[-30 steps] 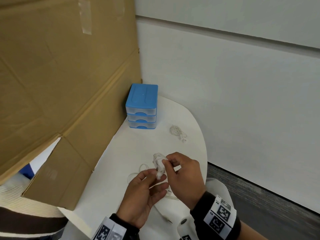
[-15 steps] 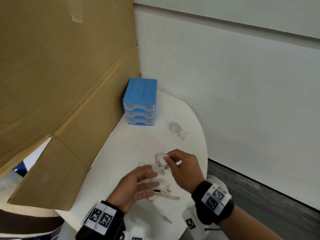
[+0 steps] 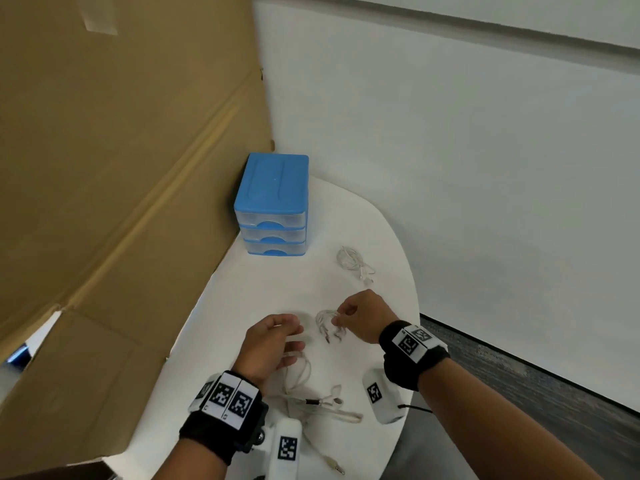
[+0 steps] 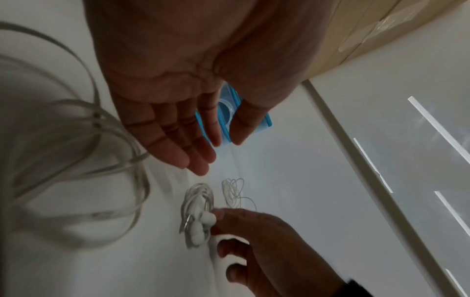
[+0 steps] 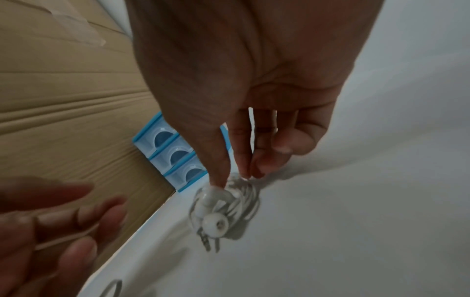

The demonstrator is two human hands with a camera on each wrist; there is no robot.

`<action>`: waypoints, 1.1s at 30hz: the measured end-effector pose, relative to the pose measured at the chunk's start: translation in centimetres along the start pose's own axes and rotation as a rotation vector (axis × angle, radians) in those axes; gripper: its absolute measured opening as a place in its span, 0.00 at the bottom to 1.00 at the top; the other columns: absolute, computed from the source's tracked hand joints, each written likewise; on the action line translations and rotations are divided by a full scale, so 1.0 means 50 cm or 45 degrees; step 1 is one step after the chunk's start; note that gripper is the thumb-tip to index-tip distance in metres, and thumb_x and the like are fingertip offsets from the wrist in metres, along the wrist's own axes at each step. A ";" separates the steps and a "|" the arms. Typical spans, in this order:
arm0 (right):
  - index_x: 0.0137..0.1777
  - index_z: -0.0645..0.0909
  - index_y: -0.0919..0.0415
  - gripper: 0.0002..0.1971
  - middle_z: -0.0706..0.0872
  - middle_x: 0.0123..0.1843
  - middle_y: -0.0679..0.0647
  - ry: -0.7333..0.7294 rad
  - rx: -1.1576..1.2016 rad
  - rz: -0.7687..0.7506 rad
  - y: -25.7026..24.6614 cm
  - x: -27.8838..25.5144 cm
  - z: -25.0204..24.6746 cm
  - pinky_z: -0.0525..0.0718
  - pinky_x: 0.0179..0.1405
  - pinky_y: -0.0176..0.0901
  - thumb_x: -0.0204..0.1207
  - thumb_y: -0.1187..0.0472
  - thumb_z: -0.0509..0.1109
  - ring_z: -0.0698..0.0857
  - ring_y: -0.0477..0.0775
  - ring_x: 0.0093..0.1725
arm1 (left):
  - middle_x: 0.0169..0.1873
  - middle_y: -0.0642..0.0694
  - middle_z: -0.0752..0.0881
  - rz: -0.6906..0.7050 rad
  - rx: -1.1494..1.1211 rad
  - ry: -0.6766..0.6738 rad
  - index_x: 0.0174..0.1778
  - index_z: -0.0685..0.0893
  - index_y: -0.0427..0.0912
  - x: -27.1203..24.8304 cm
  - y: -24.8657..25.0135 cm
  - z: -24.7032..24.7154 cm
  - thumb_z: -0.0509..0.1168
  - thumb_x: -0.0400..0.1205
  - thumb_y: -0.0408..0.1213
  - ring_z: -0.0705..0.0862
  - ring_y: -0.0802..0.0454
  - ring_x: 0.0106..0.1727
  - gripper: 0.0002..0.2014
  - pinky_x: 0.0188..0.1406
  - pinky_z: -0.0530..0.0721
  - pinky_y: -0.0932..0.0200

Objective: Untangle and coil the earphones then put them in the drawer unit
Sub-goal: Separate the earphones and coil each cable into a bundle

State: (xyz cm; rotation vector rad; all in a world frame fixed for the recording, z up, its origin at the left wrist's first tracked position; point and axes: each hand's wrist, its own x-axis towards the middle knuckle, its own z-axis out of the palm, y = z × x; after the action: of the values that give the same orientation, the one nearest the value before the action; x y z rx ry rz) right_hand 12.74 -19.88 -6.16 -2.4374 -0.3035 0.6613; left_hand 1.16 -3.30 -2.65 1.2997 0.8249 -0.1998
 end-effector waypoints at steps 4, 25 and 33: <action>0.45 0.90 0.56 0.08 0.85 0.36 0.45 0.023 0.141 0.009 0.021 -0.002 -0.029 0.76 0.42 0.35 0.70 0.54 0.80 0.82 0.44 0.38 | 0.46 0.43 0.90 0.032 0.003 0.027 0.49 0.85 0.42 0.025 0.021 0.002 0.66 0.83 0.33 0.86 0.46 0.41 0.03 0.36 0.80 0.57; 0.59 0.86 0.49 0.15 0.85 0.49 0.51 0.129 -0.668 -0.607 0.037 -0.057 0.040 0.83 0.37 0.49 0.76 0.64 0.66 0.85 0.59 0.49 | 0.40 0.45 0.93 0.436 1.308 0.167 0.40 0.93 0.44 0.143 0.021 0.077 0.71 0.76 0.42 0.89 0.47 0.43 0.07 0.43 0.86 0.59; 0.69 0.79 0.47 0.19 0.87 0.57 0.47 0.151 -0.309 -0.467 0.043 -0.069 0.034 0.83 0.55 0.46 0.78 0.50 0.67 0.87 0.51 0.54 | 0.34 0.55 0.86 0.404 1.090 0.205 0.33 0.84 0.53 0.133 -0.009 0.070 0.73 0.72 0.48 0.87 0.51 0.44 0.06 0.45 0.84 0.60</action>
State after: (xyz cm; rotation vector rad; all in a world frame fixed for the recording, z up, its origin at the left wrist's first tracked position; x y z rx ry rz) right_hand 9.06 -22.03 -7.29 -2.5365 -0.7983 0.3333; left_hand 7.13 -4.54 -7.10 2.2542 0.6673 -0.2025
